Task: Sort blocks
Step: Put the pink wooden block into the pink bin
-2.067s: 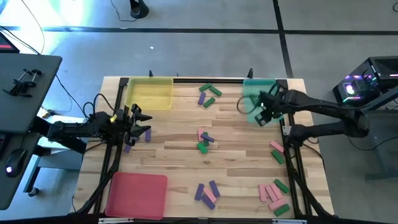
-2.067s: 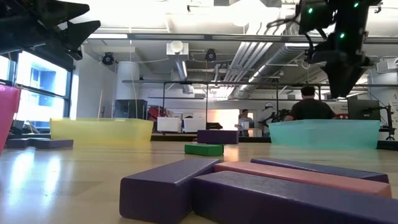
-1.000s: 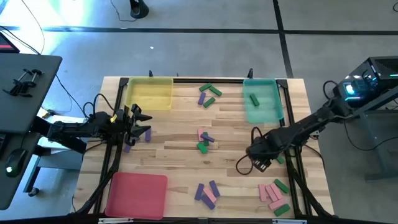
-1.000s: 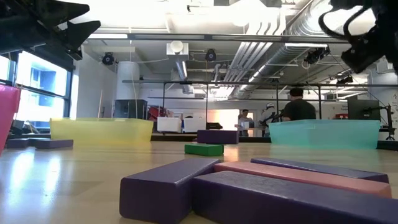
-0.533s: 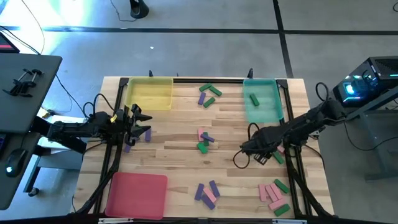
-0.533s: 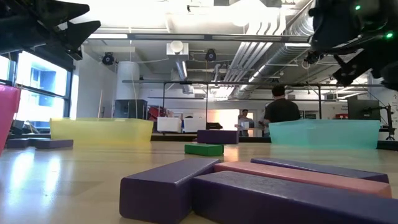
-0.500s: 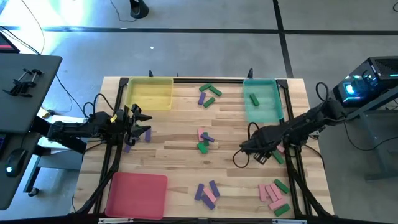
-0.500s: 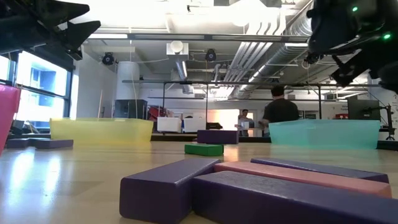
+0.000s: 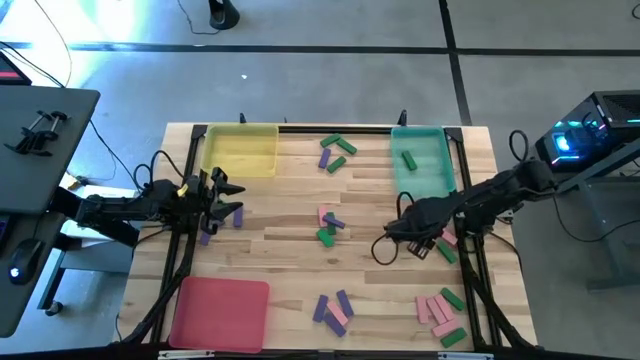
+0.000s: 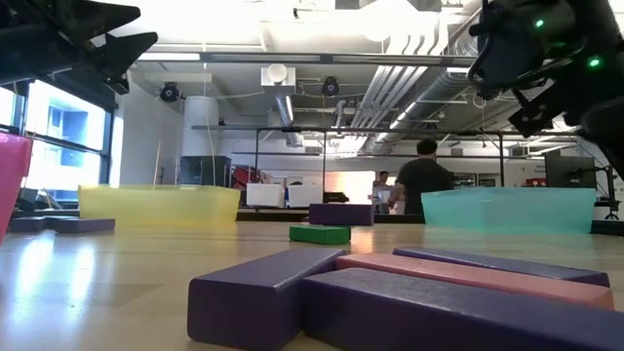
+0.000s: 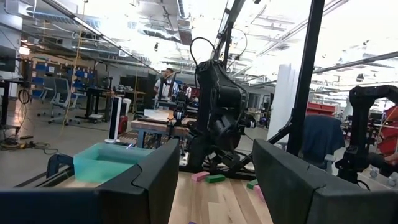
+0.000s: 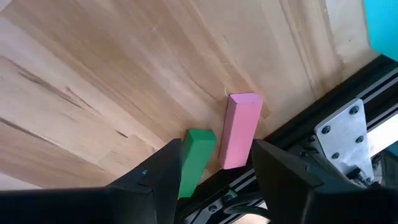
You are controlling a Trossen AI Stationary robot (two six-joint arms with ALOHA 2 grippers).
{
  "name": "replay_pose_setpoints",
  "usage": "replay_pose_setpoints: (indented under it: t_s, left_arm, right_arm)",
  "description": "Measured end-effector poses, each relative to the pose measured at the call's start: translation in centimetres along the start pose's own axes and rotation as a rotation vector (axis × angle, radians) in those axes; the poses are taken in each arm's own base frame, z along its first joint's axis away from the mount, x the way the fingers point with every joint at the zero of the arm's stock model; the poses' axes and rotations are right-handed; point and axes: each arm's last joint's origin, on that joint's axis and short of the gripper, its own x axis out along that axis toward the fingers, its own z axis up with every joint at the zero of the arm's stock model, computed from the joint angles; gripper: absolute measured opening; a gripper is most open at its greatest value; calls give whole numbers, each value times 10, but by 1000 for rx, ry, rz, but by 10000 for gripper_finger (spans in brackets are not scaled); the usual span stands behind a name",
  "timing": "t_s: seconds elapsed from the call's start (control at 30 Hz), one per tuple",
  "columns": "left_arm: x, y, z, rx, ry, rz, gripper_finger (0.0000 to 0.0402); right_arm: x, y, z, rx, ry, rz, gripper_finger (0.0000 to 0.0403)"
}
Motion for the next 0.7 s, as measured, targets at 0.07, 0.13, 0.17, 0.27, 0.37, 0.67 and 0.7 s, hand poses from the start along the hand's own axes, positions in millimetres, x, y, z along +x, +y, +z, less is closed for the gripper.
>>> replay_pose_setpoints:
  t_s: [0.07,0.13,0.17,0.27,0.37,0.67,0.7]
  left_arm:
    - [0,0,0,-13,3,0,191]
    - [0,0,0,-18,2,-5,191]
    - [0,0,0,-15,-2,-13,191]
    - [1,-2,1,9,-9,-36,187]
    - [4,-4,1,37,-6,-61,178]
    - [14,-9,-6,80,37,-8,161]
    - [15,-9,-6,81,44,0,161]
  right_arm:
    - [-2,3,-6,-8,-19,4,181]
    - [-3,6,-15,-13,-37,13,181]
    - [-4,9,-19,-16,-44,21,181]
    - [-6,16,-32,-23,-83,54,181]
    - [-8,24,-43,-11,-121,100,181]
    - [-31,67,-74,-69,-233,425,181]
    - [-37,71,-78,-57,-256,465,181]
